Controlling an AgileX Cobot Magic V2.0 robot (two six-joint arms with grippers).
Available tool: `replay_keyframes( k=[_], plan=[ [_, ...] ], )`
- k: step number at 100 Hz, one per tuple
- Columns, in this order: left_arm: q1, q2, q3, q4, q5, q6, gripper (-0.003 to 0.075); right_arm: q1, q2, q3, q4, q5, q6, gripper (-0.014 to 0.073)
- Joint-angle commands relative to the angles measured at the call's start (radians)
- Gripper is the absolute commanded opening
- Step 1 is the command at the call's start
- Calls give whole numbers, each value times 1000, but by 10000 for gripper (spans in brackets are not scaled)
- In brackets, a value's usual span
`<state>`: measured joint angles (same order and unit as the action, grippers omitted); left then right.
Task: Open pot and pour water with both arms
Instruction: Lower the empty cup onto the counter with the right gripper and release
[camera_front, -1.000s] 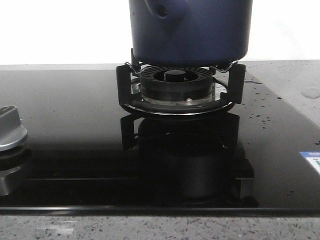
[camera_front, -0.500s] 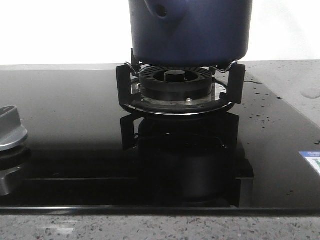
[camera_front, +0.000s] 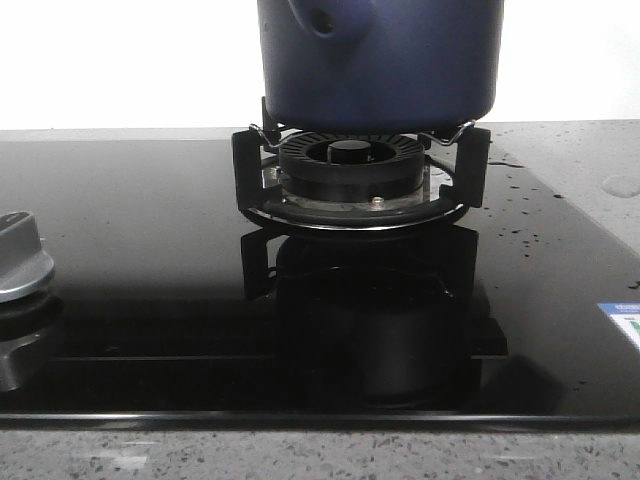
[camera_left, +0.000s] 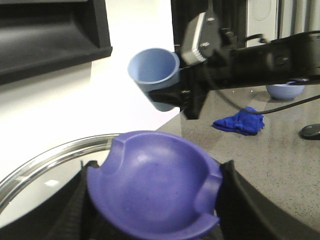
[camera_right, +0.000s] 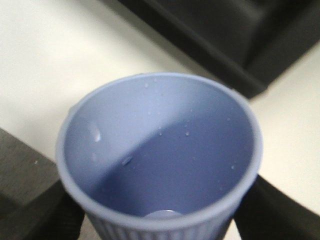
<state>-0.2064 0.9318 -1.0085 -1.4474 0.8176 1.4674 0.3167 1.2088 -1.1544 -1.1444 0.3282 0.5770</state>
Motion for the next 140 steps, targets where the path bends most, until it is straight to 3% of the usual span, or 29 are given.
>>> replay_keyframes(
  k=[1,10,23,43,77,94,101,119,140],
  plan=[
    [-18,12,-30,-94,-21,-7,179,-71,-96,75,35,-79,64,258],
    [-39,26,-30,-96,-21,-7,179,-162,-160,208,35,-186,169,258],
    [-55,41,-30,-96,-21,-7,179,-329,-217,420,35,-448,273,258],
    [-57,47,-30,-103,-21,-7,179,-502,-196,623,93,-737,280,258],
    [-57,47,-30,-103,-21,-7,179,-528,-136,671,120,-744,280,287],
    [-57,47,-30,-103,-19,-7,179,-528,-136,671,120,-773,280,591],
    [-57,47,-30,-103,-19,-7,179,-528,-149,671,120,-773,293,670],
    [-91,66,-35,-105,-40,9,179,-528,-277,671,120,-771,317,656],
    [-163,176,-76,-187,-82,128,179,-528,-471,671,120,-769,324,656]
  ],
)
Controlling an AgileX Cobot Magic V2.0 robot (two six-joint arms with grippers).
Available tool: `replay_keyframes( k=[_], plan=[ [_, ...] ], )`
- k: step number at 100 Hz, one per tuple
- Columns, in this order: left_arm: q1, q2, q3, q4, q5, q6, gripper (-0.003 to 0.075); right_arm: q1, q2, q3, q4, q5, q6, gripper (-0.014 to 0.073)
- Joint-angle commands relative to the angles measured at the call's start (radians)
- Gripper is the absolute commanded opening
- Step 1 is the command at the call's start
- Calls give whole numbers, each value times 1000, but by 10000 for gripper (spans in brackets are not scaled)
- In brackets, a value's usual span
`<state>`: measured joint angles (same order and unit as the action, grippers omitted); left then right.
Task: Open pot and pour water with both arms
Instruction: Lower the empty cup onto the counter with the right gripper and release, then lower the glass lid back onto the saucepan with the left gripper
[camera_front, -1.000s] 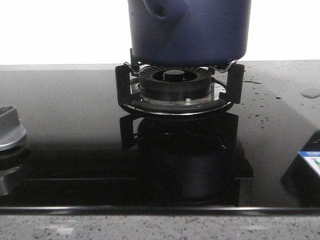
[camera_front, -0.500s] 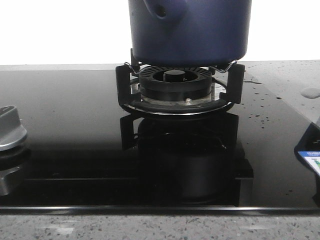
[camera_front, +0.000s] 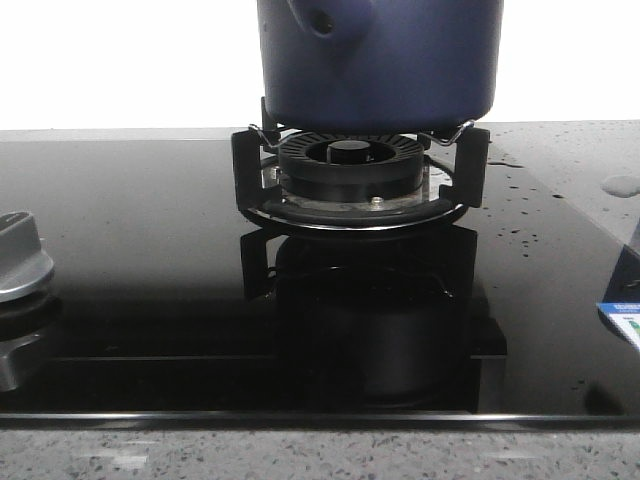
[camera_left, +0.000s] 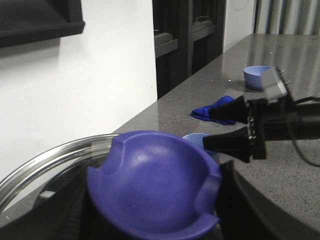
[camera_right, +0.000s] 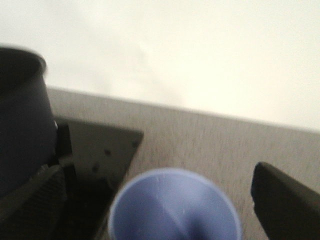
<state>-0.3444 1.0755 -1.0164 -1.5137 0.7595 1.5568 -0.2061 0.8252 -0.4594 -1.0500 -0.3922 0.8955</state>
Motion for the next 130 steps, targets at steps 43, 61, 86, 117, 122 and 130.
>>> replay_keyframes(
  k=[43,61,86,117,122,130],
  plan=[
    [-105,411,-370,-146,46,40,179,36,-352,-24,26,162,85,62],
    [-122,520,-437,-146,46,40,179,37,-405,-24,26,202,88,-65],
    [-122,586,-442,-150,37,40,179,37,-411,-24,26,228,88,-65],
    [-121,602,-442,-137,29,40,308,37,-411,-24,26,228,88,-65],
    [-121,602,-442,-139,27,40,412,37,-411,-24,26,228,88,-65],
    [-119,594,-442,-141,24,40,510,37,-411,-24,26,228,88,-65]
  ],
)
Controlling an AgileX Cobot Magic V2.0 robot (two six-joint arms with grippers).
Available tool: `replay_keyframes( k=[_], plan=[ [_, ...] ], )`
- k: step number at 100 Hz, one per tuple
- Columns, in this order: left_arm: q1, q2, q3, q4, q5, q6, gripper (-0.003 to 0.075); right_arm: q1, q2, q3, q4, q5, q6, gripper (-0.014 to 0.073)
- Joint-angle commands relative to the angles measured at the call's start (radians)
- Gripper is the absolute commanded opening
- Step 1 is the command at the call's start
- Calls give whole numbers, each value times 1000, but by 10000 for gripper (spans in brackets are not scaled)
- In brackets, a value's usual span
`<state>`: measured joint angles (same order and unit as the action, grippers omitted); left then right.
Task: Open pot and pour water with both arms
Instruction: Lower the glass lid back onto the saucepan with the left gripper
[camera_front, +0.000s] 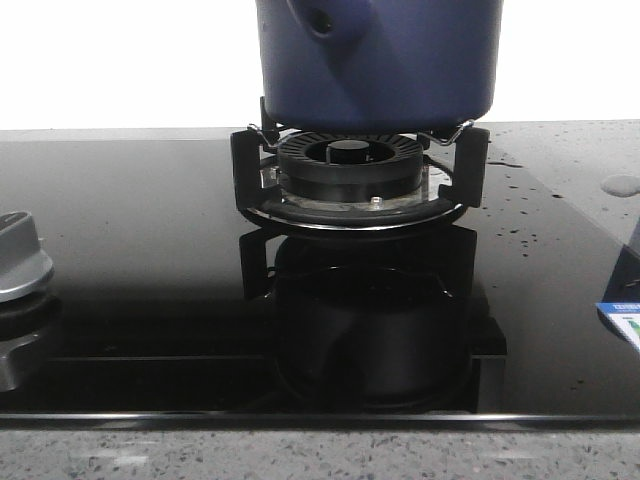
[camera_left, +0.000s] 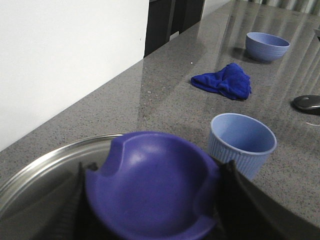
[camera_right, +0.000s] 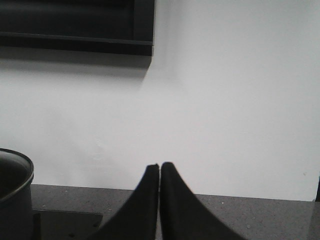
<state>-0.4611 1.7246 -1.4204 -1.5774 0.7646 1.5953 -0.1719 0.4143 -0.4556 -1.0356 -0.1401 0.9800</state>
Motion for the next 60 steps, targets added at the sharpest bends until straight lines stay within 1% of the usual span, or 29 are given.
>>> replay_keyframes(
  k=[1,4,8,15,27,39,51,60],
  plan=[
    [-2,-56,-38,-77,19,2,514,3,0,-28,11,-24,3,-65],
    [4,-63,-38,-77,25,2,526,3,0,-28,11,-19,3,-65],
    [9,-78,-38,-77,31,-1,523,3,0,-28,11,-15,3,-65],
    [27,-115,-38,-67,23,-36,489,4,0,-28,11,2,3,-65],
    [86,-201,-36,-60,23,-109,357,24,0,-28,3,18,3,-66],
    [154,-322,4,-20,19,-156,269,86,0,-28,-93,4,3,-71],
    [225,-489,131,38,-7,-171,205,182,0,-28,-114,2,9,-71],
    [258,-637,278,50,-63,-171,185,261,0,-28,-114,15,16,-71]
  ],
)
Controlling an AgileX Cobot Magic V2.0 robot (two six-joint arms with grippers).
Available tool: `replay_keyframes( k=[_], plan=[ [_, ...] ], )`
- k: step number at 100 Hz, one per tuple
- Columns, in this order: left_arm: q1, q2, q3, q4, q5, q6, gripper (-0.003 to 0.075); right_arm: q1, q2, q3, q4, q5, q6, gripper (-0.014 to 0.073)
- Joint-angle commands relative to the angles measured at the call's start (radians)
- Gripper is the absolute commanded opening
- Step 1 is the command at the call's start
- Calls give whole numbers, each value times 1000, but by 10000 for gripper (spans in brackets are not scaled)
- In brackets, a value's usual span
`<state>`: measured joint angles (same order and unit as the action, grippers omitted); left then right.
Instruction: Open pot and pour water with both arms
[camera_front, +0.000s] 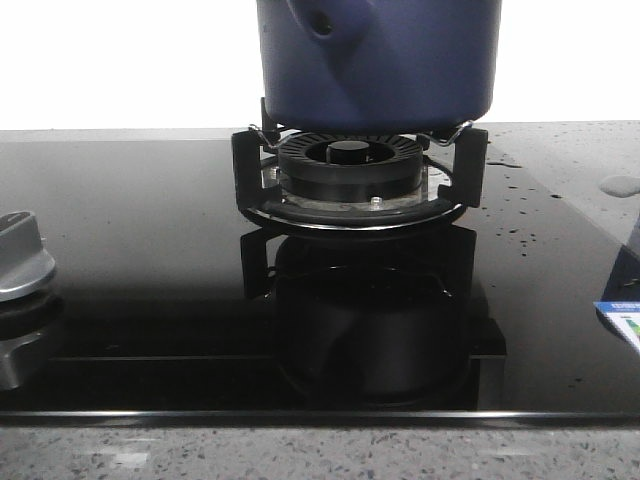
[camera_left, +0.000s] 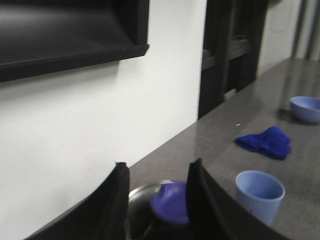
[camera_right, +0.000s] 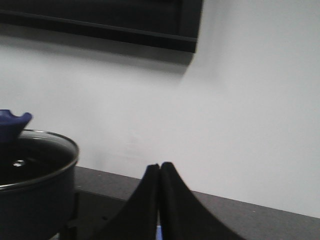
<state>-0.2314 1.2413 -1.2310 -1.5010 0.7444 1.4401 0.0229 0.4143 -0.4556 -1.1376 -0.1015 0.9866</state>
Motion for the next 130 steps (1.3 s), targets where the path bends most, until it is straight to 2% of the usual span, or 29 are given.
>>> replay_keyframes(
  k=[1,21,32,47,55,77,130],
  plan=[
    [33,-166,114,-27,-54,-16,186,72,0,-28,-12,-19,10,-71],
    [49,-503,465,11,-177,-16,182,228,0,-23,-12,102,10,-71],
    [49,-660,625,13,-225,-16,126,291,0,9,-12,102,10,-71],
    [49,-825,769,13,-275,-36,-15,359,0,66,-12,-12,10,-71],
    [49,-887,826,13,-312,-55,-20,366,-2,76,-12,-61,10,-71],
    [49,-978,906,13,-359,-55,-20,366,-2,76,-12,-86,10,-71],
    [49,-978,911,11,-359,-55,-20,366,-2,76,-12,-86,10,-71]
  ],
)
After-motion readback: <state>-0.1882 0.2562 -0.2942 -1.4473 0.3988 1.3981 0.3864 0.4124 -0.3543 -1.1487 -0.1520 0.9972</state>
